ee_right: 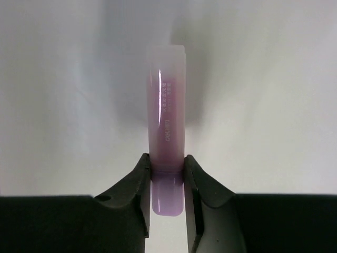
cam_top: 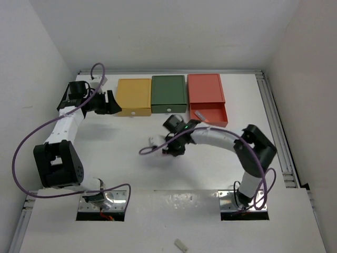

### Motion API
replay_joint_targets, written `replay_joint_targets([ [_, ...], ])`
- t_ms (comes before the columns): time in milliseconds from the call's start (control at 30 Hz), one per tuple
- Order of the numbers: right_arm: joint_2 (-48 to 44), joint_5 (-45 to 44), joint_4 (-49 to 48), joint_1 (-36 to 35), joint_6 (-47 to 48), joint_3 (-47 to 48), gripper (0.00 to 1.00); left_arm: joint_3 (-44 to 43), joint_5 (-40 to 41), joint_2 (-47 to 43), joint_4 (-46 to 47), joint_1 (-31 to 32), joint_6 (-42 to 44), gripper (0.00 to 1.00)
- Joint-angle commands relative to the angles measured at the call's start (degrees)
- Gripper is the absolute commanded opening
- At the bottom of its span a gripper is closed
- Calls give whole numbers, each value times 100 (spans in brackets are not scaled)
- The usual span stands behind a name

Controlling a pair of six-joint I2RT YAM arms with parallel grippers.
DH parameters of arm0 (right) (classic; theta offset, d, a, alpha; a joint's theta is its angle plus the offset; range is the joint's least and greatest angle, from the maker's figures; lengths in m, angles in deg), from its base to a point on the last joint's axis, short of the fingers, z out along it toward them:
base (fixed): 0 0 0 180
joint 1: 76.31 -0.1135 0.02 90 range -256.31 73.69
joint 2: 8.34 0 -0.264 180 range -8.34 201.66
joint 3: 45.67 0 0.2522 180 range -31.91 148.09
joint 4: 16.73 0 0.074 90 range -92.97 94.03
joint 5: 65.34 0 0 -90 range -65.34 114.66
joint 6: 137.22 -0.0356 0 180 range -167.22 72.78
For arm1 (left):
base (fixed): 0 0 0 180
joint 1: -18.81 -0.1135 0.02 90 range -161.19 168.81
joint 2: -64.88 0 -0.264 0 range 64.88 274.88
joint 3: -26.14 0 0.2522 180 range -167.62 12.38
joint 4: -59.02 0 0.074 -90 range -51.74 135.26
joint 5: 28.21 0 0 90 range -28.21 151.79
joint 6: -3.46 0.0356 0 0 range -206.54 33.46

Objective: Sort the stationery into containers
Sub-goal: Pick up the stationery from the center of the board, then place the stationery in the drawer.

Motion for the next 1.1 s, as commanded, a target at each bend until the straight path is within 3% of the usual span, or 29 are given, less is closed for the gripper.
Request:
replay_joint_targets([
  [0,-822,52,300,830,194,273,2,50,511,-409,303,457,572,68],
  [67,-1033,183,579,1646,377,606,2,85,688,-471,373,703,678,69],
  [400,-648,360,390,3204,1028,1505,1,-713,969,143,461,1706,600,68],
  [600,-297,229,169,3635,1442,1241,1,-1795,1173,697,575,2067,311,68],
  [800,-24,158,-305,3882,1407,1056,4,-2094,970,1295,1085,2330,-542,68],
  [1067,407,-70,-491,4031,1539,1188,11,-2419,1102,1726,910,2884,-437,68],
])
